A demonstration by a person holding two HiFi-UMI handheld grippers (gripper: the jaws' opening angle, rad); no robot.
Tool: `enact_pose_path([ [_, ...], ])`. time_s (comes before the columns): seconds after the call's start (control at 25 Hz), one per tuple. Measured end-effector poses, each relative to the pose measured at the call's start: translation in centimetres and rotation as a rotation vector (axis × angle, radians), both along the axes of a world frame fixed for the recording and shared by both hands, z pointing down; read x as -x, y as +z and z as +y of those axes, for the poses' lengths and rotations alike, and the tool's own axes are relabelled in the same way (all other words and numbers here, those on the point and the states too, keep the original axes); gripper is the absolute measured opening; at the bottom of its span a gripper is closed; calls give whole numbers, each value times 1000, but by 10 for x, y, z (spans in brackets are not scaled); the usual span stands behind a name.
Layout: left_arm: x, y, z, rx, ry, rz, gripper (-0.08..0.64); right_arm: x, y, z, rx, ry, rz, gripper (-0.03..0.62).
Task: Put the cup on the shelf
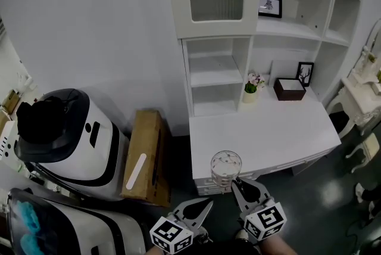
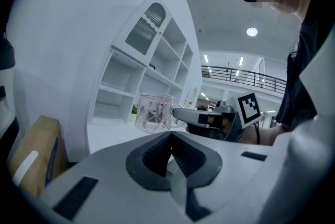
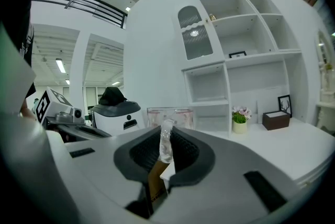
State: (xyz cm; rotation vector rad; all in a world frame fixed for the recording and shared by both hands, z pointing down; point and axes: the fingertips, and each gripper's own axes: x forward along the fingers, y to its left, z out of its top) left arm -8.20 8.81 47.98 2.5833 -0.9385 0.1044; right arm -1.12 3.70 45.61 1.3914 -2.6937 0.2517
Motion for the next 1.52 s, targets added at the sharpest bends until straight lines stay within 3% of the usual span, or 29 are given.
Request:
enact_pose_path([
  [1.08,32,-9,1,-35,-4,9,5,28,-18,-6,-42,7,6,29],
  [1.52,24,-7,-9,-27,12,12,5,21,-24,-17,-53,17,9,29],
])
